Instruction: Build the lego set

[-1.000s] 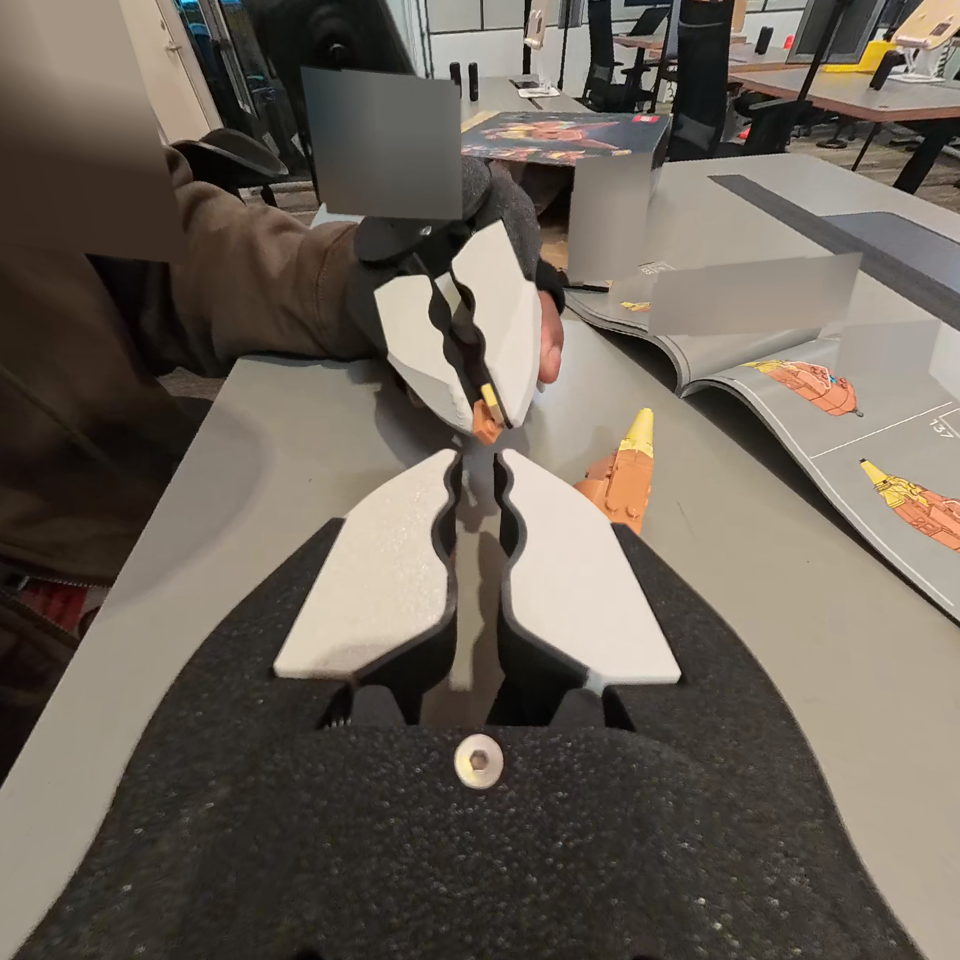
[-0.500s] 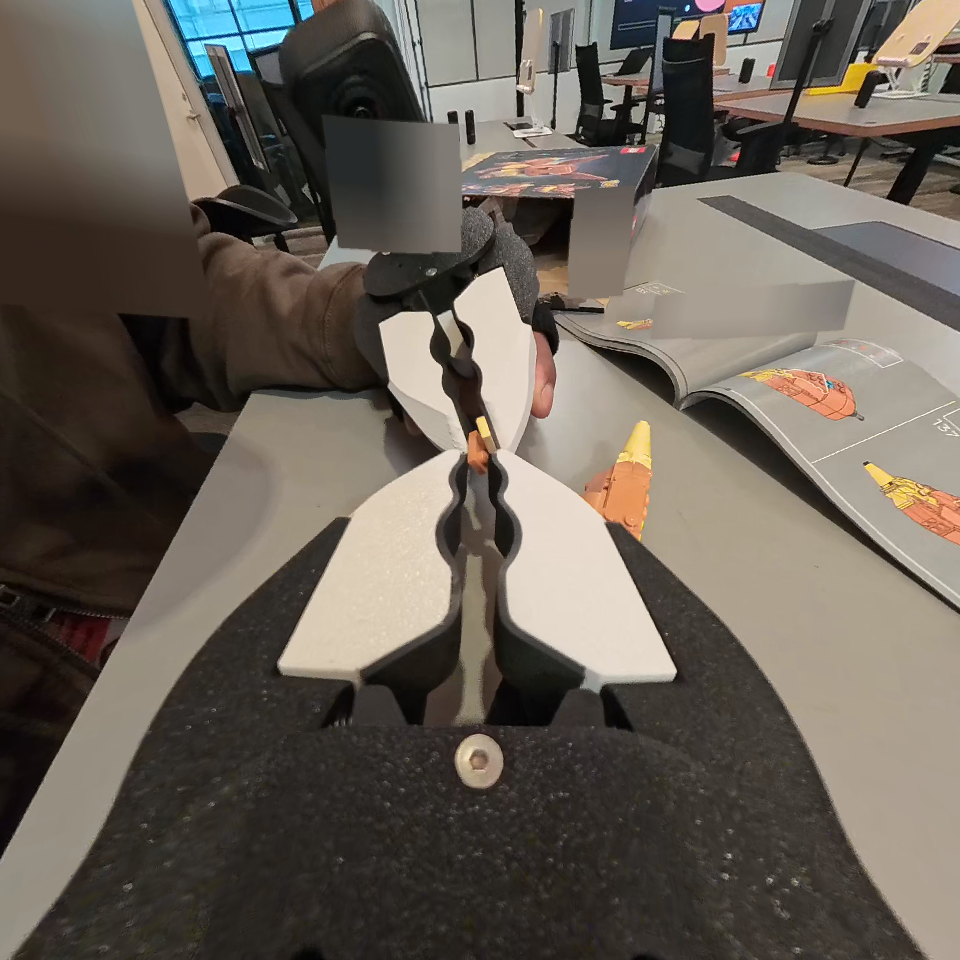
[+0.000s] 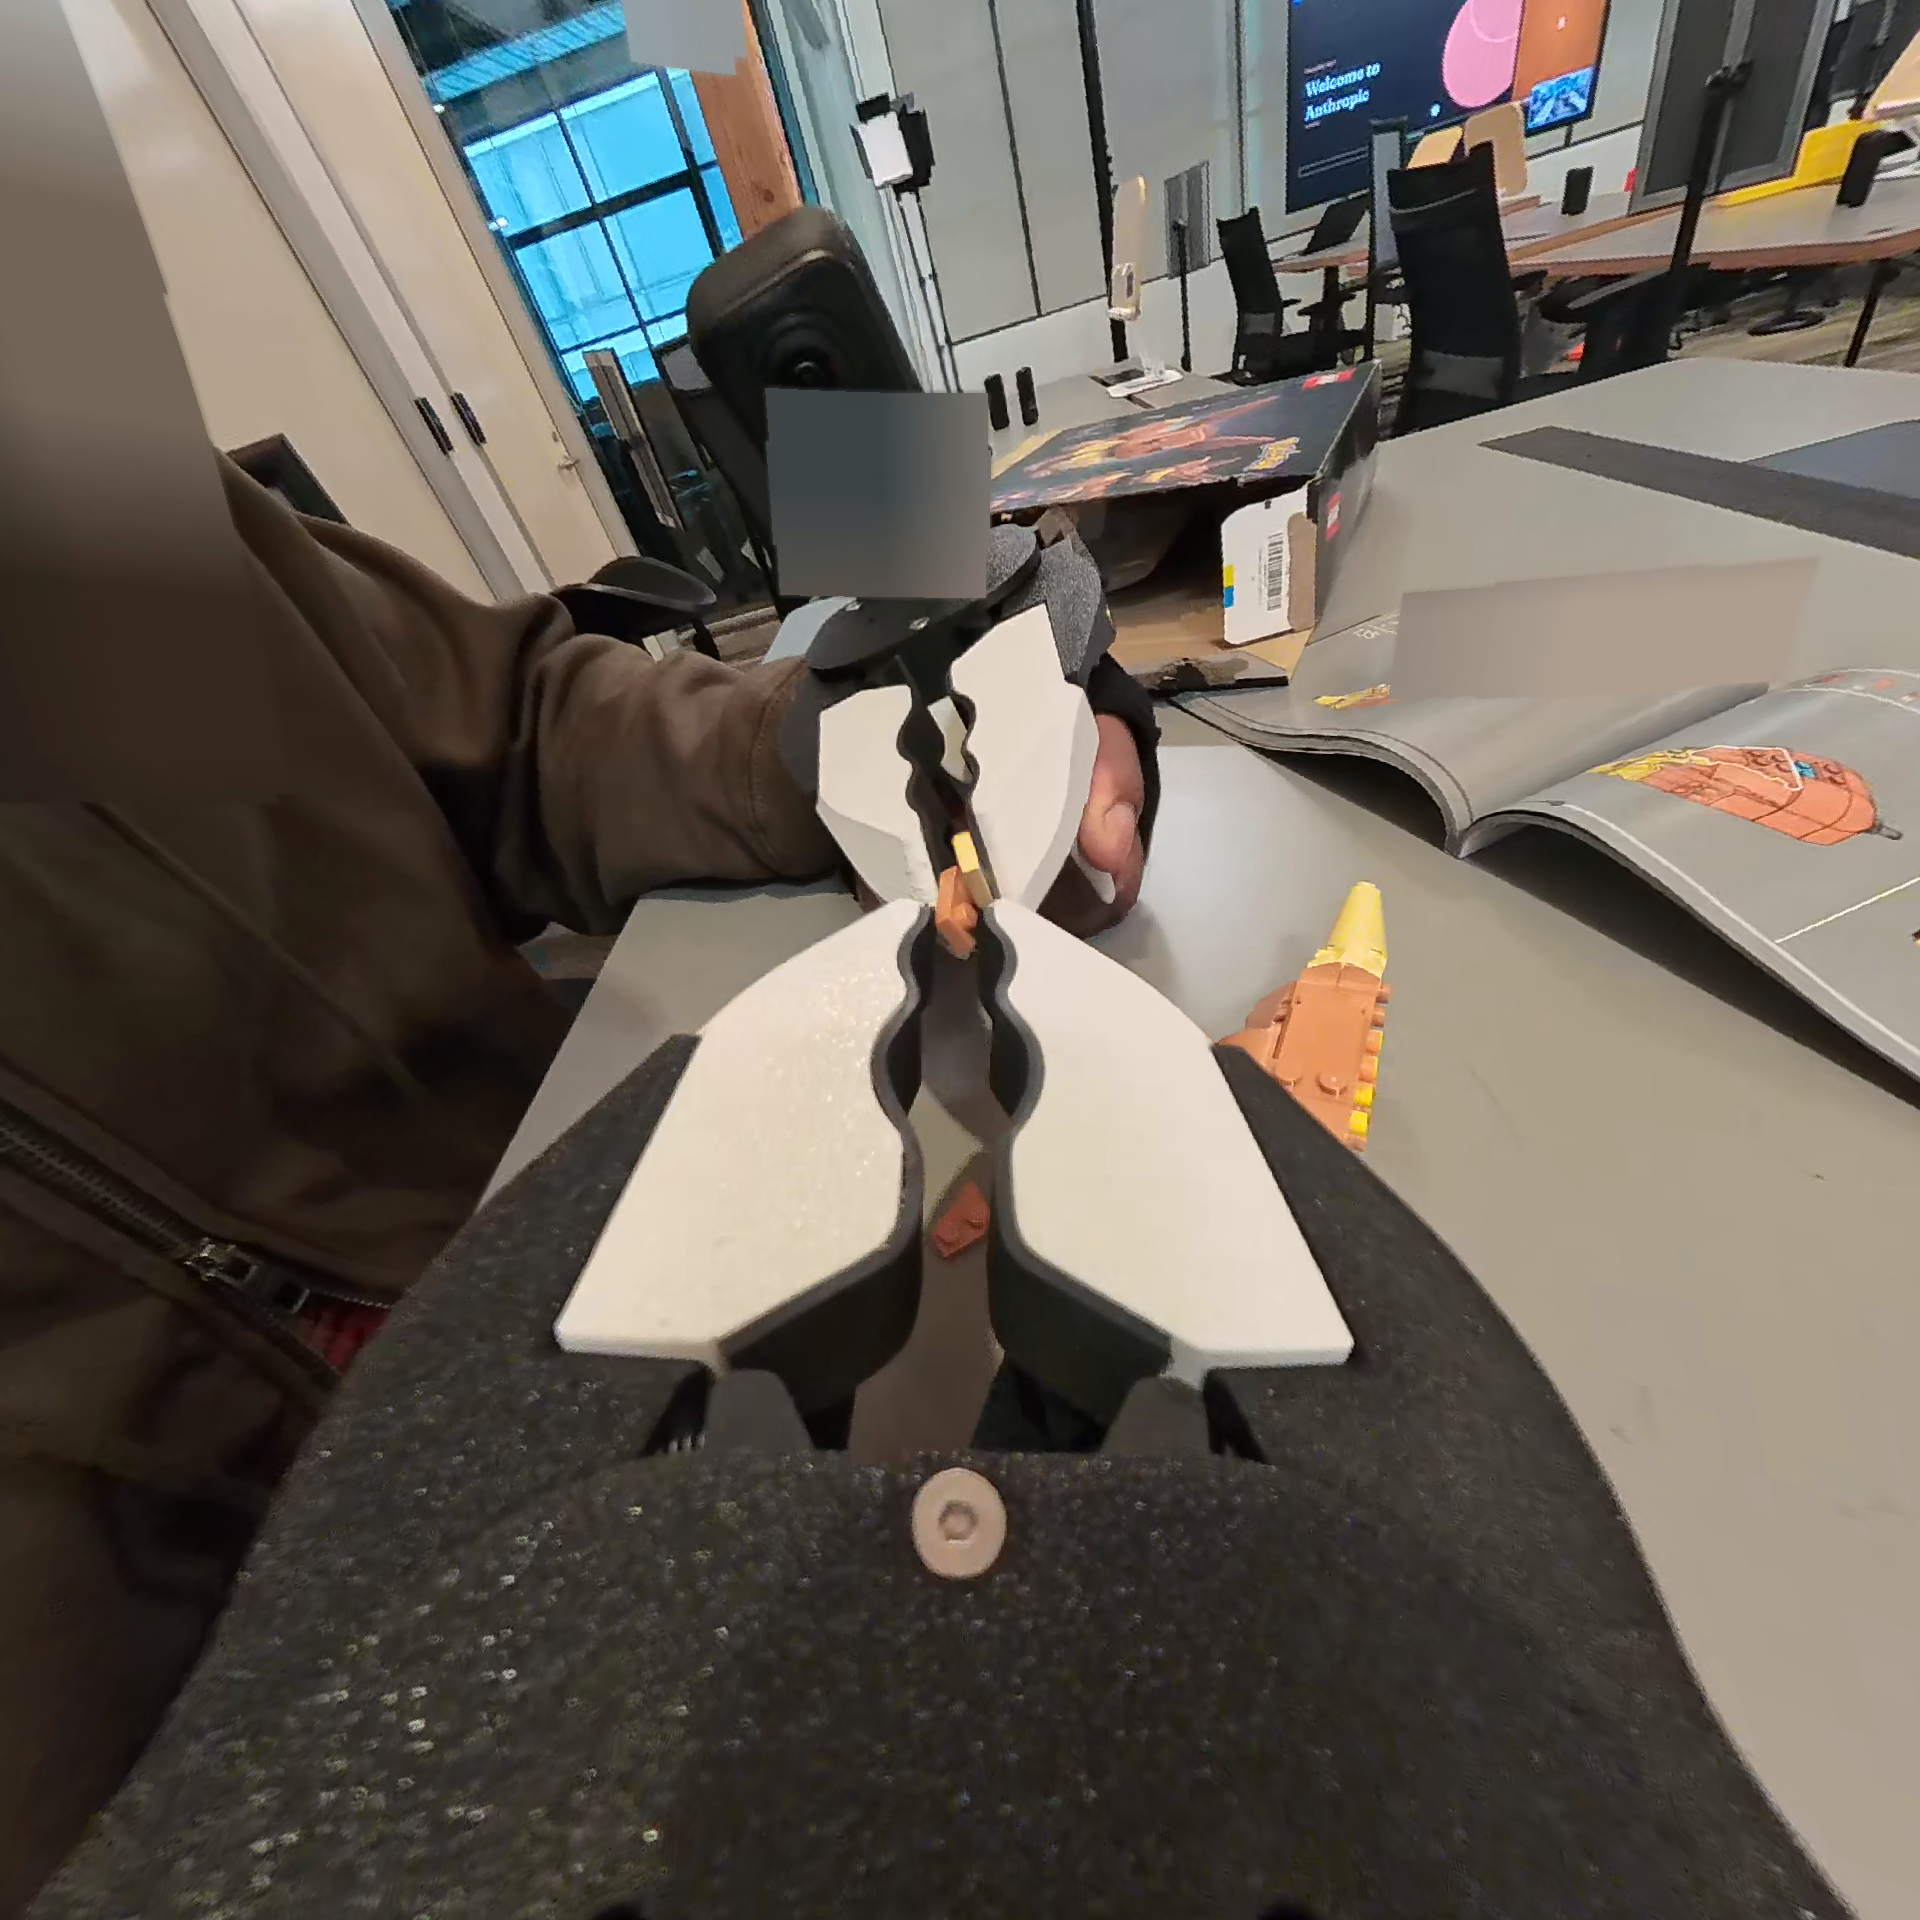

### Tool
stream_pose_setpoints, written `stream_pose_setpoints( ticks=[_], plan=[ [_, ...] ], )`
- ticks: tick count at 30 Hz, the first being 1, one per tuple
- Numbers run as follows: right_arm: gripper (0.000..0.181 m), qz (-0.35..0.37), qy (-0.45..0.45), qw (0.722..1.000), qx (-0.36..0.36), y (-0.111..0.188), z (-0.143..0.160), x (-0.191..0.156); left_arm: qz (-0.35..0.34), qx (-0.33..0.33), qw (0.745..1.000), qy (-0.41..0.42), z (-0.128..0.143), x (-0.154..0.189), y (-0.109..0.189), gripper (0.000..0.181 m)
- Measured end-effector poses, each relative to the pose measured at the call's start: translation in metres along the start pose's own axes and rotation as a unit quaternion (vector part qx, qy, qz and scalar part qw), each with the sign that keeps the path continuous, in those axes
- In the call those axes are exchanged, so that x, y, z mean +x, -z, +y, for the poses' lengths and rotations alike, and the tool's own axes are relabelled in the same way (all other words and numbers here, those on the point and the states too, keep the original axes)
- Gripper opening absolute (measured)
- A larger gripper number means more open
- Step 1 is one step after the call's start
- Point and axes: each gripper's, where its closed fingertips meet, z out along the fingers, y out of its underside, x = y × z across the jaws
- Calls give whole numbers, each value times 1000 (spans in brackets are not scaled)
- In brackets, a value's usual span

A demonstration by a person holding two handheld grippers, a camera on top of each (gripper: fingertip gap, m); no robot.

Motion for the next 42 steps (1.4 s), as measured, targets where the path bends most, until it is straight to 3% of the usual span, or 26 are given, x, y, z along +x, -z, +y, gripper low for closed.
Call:
stream_pose_setpoints(
  ticks=[20,32,42],
  plan=[
    [7,-22,-36,999,19,1,-4,-3,-3,7,1000,-8,-5,1,0,6],
    [9,29,17,999,-13,1,2,7,-21,-35,999,0,6,-5,-3,7],
    [6,23,-24,999,22,6,-6,11,-27,-16,999,31,3,-10,-2,9]
  ],
)
